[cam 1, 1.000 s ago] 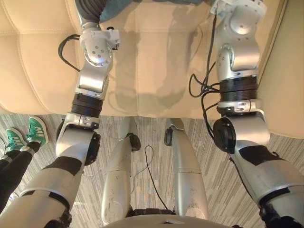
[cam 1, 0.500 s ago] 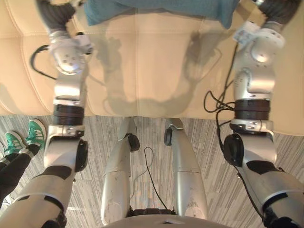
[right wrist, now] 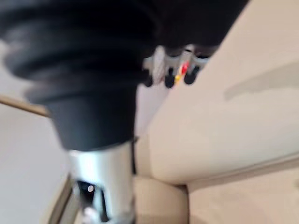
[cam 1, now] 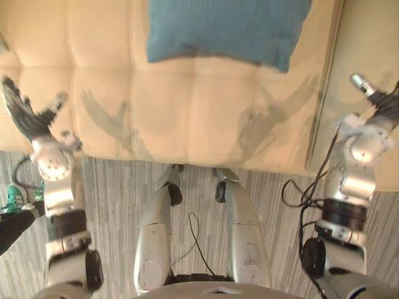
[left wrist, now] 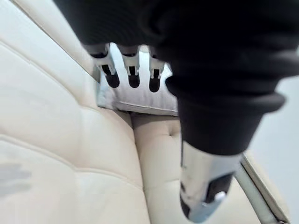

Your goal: Pick up cushions and gather them together orderly.

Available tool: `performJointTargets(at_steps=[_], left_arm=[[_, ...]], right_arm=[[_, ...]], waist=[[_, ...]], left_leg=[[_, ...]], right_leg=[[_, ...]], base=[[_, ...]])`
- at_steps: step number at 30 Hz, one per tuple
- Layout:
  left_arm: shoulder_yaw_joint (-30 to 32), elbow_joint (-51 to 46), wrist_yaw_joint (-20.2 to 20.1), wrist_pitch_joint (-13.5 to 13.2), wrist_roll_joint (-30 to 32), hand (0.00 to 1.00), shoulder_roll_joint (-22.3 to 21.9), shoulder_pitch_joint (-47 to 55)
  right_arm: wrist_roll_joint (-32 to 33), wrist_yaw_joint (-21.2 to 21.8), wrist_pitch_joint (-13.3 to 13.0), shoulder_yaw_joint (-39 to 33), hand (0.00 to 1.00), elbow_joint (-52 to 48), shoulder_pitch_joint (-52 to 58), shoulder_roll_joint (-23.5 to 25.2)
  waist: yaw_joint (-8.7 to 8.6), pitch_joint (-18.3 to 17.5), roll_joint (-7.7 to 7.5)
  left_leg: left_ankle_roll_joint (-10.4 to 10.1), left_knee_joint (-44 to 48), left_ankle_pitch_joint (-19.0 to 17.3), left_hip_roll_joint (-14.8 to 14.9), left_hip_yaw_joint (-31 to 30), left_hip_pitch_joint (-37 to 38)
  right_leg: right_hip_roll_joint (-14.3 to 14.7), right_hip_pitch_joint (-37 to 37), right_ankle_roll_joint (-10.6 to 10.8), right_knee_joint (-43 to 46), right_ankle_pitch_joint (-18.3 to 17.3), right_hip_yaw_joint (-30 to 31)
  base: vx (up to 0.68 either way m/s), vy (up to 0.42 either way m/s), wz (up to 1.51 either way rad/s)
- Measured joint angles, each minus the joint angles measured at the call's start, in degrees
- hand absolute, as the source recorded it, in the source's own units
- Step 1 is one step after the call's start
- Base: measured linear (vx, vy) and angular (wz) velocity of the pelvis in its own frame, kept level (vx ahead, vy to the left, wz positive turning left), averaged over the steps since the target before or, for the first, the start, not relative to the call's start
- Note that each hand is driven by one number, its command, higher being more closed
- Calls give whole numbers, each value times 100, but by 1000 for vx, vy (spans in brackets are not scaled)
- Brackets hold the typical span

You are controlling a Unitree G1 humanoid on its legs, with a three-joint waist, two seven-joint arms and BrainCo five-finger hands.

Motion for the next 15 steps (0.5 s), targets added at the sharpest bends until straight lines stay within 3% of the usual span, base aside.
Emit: performJointTargets(at_steps=[3,7,11,15], left_arm=[[-66,575,-309,-23,-33,0,-368,684],[-375,1681,-910,107,-217,0,-902,1749],[-456,2834,-1251,150,-214,0,-1171,2204],[50,3983,-1278,217,-217,0,-1487,2261]], right_arm=[[-221,253,-3,366,0,12,806,470],[-730,732,-9,1030,0,357,2026,1009],[-1259,1133,45,1347,0,1557,2668,1377],[-1563,1386,190,1267,0,3125,2979,1685]], waist=[[12,-171,-231],[22,-702,-493],[85,-1285,-517],[96,-1812,-497]], left_leg=[[-22,150,-198,44,-14,476],[-86,232,-502,85,1,1398],[-129,145,-732,76,32,2098],[-198,-242,-704,-12,57,2720]], right_leg=[[-3,565,46,-11,-192,-52],[14,1645,68,-258,-373,-130],[33,2491,115,-696,-397,-203],[36,3189,208,-1238,-298,-308]], base=[[35,-61,7],[105,-26,2],[143,12,-7],[125,8,-3]])
